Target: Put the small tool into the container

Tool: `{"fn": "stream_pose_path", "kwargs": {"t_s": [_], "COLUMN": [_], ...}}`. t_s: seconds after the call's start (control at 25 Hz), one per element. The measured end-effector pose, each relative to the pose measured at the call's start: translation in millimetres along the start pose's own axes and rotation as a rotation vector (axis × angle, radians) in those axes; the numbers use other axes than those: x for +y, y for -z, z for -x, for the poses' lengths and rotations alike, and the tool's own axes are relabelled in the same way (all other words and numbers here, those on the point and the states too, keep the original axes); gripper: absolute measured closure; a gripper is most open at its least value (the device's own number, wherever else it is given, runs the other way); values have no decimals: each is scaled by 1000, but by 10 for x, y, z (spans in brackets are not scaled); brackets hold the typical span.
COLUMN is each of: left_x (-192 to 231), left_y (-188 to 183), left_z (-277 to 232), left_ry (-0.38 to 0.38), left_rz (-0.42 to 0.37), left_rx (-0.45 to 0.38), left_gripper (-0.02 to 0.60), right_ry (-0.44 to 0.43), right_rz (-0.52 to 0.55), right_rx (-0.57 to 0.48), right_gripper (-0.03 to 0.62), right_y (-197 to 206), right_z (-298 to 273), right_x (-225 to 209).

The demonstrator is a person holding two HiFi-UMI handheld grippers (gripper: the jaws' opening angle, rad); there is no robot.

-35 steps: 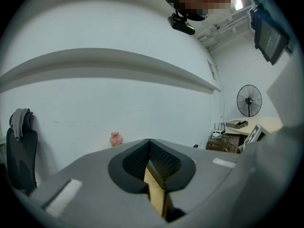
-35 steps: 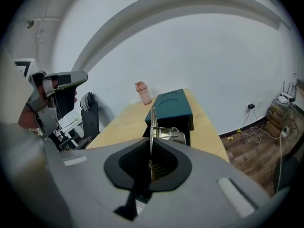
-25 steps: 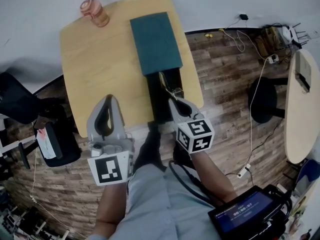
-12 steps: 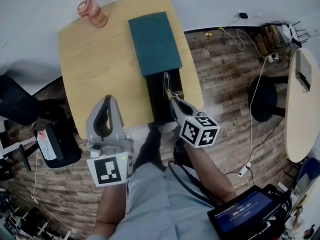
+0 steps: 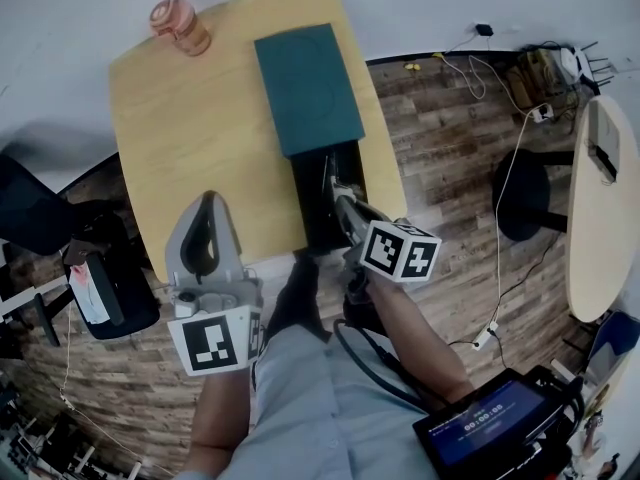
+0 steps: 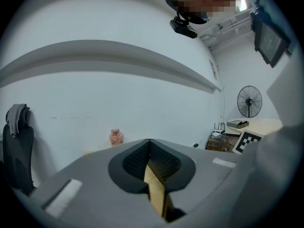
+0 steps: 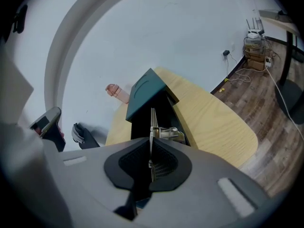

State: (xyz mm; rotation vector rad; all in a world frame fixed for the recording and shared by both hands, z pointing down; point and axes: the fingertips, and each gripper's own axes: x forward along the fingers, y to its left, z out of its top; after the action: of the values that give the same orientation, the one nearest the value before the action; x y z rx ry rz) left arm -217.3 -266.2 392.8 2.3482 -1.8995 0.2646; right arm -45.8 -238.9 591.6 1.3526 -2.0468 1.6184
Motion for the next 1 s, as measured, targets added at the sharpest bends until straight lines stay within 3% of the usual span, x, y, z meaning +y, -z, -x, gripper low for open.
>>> {"fn": "stream_pose_path", "kwargs": {"t_s": [0.6,1.0], "left_x": [427,687], "left_y": [34,90], "left_z": [-112,-114], "left_ry": [-32,-65], "left_rz": [33,45], "left_rx": [-9,-2], "left_gripper": [572,572], "right_ry": [25,28], "right_rz": [-14,-4], "right_rx": [67,57], "right_gripper": [588,565], "right_y": [-120,-207], "right_z": [-270,-444], "right_x": [92,112]}}
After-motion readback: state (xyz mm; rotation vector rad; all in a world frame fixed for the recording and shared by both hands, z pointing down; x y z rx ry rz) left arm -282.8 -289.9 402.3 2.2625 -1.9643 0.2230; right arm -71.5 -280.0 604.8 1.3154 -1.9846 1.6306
